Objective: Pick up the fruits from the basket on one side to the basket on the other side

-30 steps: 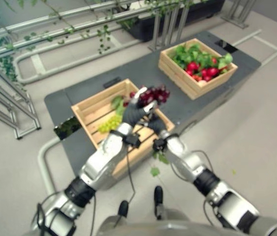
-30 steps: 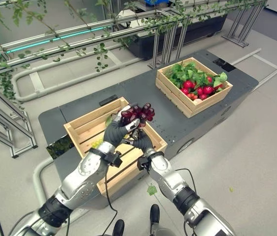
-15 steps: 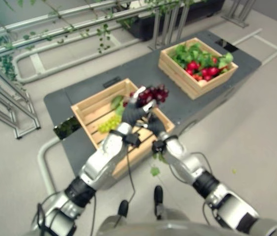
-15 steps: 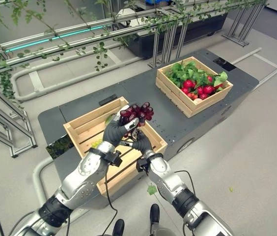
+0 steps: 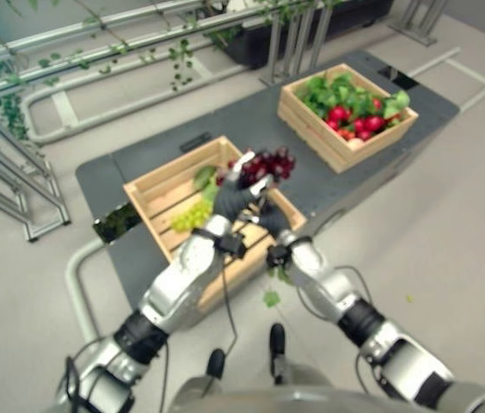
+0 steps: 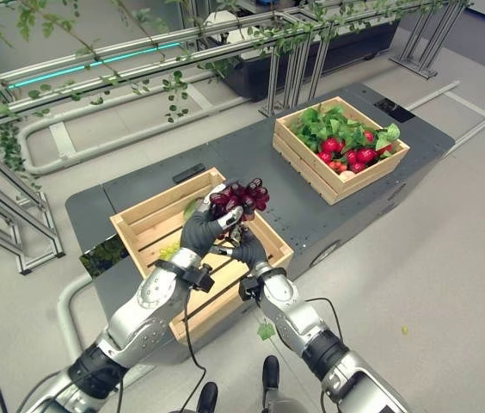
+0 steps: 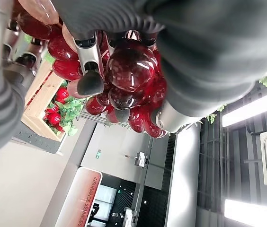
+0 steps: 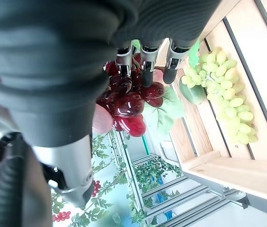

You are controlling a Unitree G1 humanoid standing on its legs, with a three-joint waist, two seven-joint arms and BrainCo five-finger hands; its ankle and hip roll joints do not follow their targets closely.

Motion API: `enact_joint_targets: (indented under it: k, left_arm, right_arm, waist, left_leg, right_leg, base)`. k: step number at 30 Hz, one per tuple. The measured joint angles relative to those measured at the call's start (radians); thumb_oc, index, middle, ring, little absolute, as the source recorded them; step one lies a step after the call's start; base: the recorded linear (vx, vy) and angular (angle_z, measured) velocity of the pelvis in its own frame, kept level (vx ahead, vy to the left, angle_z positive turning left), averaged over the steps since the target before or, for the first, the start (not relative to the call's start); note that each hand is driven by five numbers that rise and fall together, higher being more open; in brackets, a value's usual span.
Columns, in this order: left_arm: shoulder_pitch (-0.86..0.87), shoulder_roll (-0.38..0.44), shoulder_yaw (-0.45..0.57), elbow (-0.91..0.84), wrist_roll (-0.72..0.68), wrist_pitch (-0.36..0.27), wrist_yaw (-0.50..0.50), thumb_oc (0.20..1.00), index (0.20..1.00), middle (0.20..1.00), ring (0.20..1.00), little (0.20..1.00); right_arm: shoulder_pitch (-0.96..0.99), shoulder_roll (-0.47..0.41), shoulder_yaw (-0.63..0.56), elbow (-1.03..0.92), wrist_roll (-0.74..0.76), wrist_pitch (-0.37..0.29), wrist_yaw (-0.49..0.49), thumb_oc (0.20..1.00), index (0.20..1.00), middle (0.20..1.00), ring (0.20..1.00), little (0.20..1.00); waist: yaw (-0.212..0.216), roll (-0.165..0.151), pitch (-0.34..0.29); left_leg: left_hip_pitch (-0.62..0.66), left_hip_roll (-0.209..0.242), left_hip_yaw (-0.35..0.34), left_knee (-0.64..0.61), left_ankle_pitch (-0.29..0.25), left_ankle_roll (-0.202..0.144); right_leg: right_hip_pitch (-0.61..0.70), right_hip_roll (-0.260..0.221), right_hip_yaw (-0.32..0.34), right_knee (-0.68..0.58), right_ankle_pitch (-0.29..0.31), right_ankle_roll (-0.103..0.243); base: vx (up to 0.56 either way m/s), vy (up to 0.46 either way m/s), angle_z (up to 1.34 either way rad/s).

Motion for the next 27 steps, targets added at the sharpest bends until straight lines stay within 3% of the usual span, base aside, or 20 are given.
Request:
enact_joint_targets:
  k: [8,16,27]
  left_arm:
    - [0.062,0.011,0.095,-0.005,0.003,-0.006,0.006,0.200,0.200,0.200,0.200,0.200]
    - [0.141,0.012,0.148,-0.005,0.011,-0.005,0.007,0.200,0.200,0.200,0.200,0.200]
    - [0.185,0.009,0.214,-0.005,0.011,-0.005,0.007,0.200,0.200,0.200,0.200,0.200]
  right_arm:
    - [0.115,-0.124,-0.063,-0.113,-0.256,0.004,-0.006,1.000,1.000,1.000,1.000,1.000]
    - [0.220,-0.139,-0.165,-0.146,-0.303,0.005,0.002,1.000,1.000,1.000,1.000,1.000]
    - [0.269,-0.157,-0.195,-0.148,-0.308,0.005,0.030,1.000,1.000,1.000,1.000,1.000]
  waist:
    - [-0.001,0.002,0.001]
    - [-0.004,0.000,0.002]
    - [-0.004,-0.005,0.014]
  left_leg:
    - [0.003,0.002,0.000,-0.012,0.001,0.002]
    - [0.015,0.011,0.002,-0.033,0.003,0.003]
    - [0.023,0.018,0.002,-0.042,0.003,0.004]
  right_leg:
    - [-0.002,0.000,0.000,0.000,-0.003,0.001]
    - [0.000,0.007,-0.002,0.000,-0.009,0.004]
    - [0.003,0.011,-0.003,0.000,-0.018,0.007]
  base:
    - [0.00,0.000,0.00]
    - [0.00,0.000,0.00]
    - [0.00,0.000,0.00]
